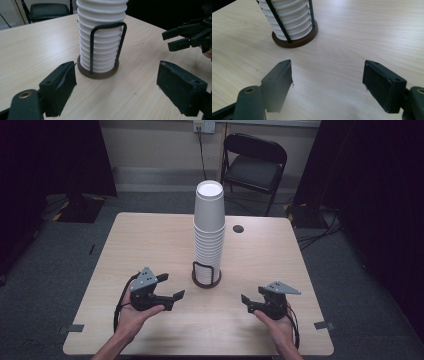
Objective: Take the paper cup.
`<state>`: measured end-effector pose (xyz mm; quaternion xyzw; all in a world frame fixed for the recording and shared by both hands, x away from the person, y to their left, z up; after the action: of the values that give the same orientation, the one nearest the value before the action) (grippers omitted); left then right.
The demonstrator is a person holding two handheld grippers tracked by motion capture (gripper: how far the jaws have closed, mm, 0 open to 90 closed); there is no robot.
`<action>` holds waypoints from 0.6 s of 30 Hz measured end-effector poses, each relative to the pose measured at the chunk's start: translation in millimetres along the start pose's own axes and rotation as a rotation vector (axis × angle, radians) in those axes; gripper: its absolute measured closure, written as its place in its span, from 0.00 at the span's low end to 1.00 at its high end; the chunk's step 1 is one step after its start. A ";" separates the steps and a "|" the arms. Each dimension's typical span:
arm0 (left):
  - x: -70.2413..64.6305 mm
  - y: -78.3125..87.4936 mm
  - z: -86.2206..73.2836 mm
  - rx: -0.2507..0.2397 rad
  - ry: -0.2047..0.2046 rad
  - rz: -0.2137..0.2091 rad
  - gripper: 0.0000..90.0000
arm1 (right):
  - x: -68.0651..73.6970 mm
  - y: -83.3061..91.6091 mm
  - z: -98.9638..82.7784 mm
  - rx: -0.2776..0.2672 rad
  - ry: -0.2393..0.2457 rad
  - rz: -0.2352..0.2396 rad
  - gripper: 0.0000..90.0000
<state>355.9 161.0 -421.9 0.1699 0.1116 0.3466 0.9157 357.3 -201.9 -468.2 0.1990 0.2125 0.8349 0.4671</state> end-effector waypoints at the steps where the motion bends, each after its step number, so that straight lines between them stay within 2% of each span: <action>1: 0.5 0.6 2.7 -0.006 -0.005 -0.004 0.17 | -0.1 0.4 0.1 -0.001 -0.001 -0.002 0.26; 3: 1.0 0.8 5.6 -0.013 -0.007 -0.008 0.17 | 0.0 0.6 0.4 -0.004 -0.006 0.001 0.26; 8: 2.7 -0.3 26.2 -0.049 -0.002 0.004 0.17 | -0.1 0.0 -1.1 0.006 -0.001 0.001 0.26; 9: 2.2 -1.4 32.7 -0.053 0.014 0.015 0.19 | 0.6 -0.2 -2.0 0.014 -0.005 0.011 0.26; 10: 1.8 -2.9 36.1 -0.059 0.030 0.005 0.20 | 0.3 -0.5 -2.3 0.016 -0.007 0.014 0.25; 12: 1.7 -4.1 39.6 -0.062 0.033 -0.001 0.21 | 0.1 -1.0 -3.0 0.020 -0.015 0.018 0.25; 13: 0.1 -5.8 46.2 -0.079 0.017 -0.004 0.21 | -0.4 -1.8 -3.1 0.019 -0.020 0.019 0.25; 17: -2.6 -7.9 54.9 -0.079 0.004 -0.016 0.19 | -0.9 -1.8 -3.0 0.022 -0.021 0.015 0.25; 18: -3.8 -7.9 61.0 -0.086 -0.008 -0.016 0.19 | -1.5 -2.3 -3.4 0.027 -0.019 0.015 0.25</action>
<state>377.5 138.7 -368.7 0.1310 0.0946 0.3430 0.9253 357.9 -202.7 -472.5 0.2148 0.2181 0.8334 0.4601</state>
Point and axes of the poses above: each handheld gripper's, and its own axes: y roughly backward along the jaws, z roughly out of its top, x roughly to its left, the point moved 2 cm from there along -y, roughly forward along the jaws
